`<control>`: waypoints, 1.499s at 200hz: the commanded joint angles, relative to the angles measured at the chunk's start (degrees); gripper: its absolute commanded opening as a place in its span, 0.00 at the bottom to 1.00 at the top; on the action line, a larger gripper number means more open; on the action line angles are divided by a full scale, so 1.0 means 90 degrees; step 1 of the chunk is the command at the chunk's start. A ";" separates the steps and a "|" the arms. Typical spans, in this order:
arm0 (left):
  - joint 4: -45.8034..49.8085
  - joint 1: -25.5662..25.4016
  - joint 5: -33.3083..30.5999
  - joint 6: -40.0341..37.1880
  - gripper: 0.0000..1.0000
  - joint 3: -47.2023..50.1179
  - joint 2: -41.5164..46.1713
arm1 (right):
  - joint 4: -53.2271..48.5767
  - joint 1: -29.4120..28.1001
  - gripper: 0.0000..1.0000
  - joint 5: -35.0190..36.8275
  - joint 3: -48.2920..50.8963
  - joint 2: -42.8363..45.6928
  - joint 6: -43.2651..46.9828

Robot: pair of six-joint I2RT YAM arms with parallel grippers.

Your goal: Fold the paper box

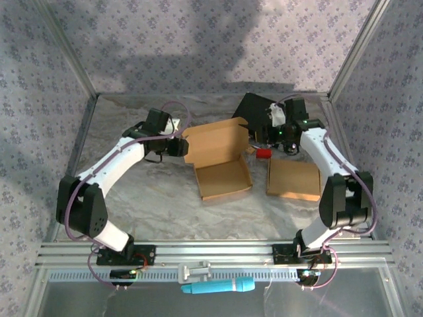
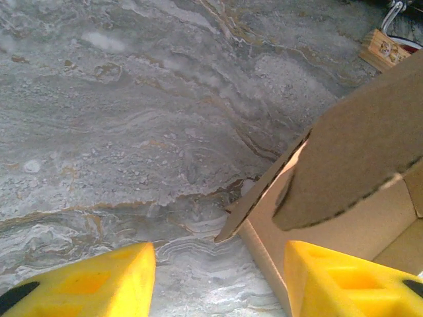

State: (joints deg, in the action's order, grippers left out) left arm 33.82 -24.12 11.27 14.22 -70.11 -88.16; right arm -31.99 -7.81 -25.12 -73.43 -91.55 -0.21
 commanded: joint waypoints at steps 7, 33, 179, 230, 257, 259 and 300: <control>0.0050 0.0004 0.0218 -0.0097 0.52 -0.0229 -0.0126 | 0.0186 -0.0052 0.42 -0.0853 -0.0435 -0.0475 0.0905; 0.0060 0.0004 0.0325 -0.0067 0.50 -0.0281 -0.0223 | 0.0245 -0.0101 0.44 -0.0889 -0.0565 -0.0746 0.1170; 0.0194 -0.0006 0.0387 0.0071 0.36 -0.0769 -0.0740 | 0.0343 -0.0400 0.34 -0.1193 -0.0990 -0.1312 0.1088; 0.0253 -0.0013 0.0338 0.0094 0.25 -0.0924 -0.0866 | 0.0318 -0.0468 0.27 -0.1099 -0.1057 -0.1269 0.1054; 0.0282 -0.0025 0.0304 0.0093 0.18 -0.0999 -0.0895 | 0.0273 -0.0535 0.23 -0.0994 -0.1118 -0.1198 0.1076; 0.0279 -0.0028 0.0302 0.0091 0.18 -0.1004 -0.0897 | 0.0273 -0.0537 0.23 -0.0972 -0.1121 -0.1189 0.1077; 0.0323 -0.0082 0.0187 0.0051 0.11 -0.1109 -0.0908 | 0.0181 -0.0645 0.15 -0.0798 -0.1148 -0.1085 0.1114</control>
State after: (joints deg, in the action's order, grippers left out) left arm 35.59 -24.18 13.67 15.05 -77.69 -95.61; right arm -28.49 -12.91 -33.43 -81.91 -103.04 9.06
